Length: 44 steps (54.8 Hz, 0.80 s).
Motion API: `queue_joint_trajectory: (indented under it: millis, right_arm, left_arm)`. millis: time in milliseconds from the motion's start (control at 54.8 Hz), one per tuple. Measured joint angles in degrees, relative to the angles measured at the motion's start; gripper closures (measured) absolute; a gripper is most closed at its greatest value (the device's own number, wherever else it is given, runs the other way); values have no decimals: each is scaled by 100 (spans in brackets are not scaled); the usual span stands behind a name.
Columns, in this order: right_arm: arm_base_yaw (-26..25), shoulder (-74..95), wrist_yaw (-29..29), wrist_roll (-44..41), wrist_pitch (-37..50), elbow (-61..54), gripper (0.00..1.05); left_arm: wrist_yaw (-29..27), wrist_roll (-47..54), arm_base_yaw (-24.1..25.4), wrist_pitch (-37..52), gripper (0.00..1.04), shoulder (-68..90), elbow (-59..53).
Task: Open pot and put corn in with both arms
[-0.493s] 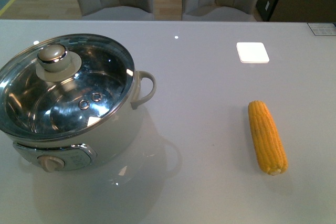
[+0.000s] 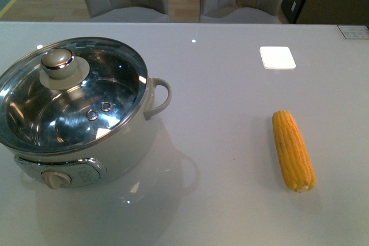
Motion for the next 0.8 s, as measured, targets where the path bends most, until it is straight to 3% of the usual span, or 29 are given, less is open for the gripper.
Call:
queue_joint_trajectory:
  millis: [438, 475, 584, 676, 803]
  right_arm:
    - [0, 0, 0, 0, 0, 0, 9]
    - [0, 0, -2, 0, 0, 0, 9]
    - [0, -4, 0, -2, 0, 0, 9]
    - [0, -4, 2, 0, 0, 0, 9]
    - [0, -4, 0, -2, 0, 0, 9]
  left_arm:
    - [0, 0, 0, 0, 7, 0, 0]
    - [-116, -28, -26, -70, 7, 42, 22]
    - [-1528, -621, -444, -1751, 7, 1021, 649]
    - [-1727, -846, -522, -2015, 7, 1340, 678]
    - [-1541, -990, -472, -1797, 7, 1749, 732]
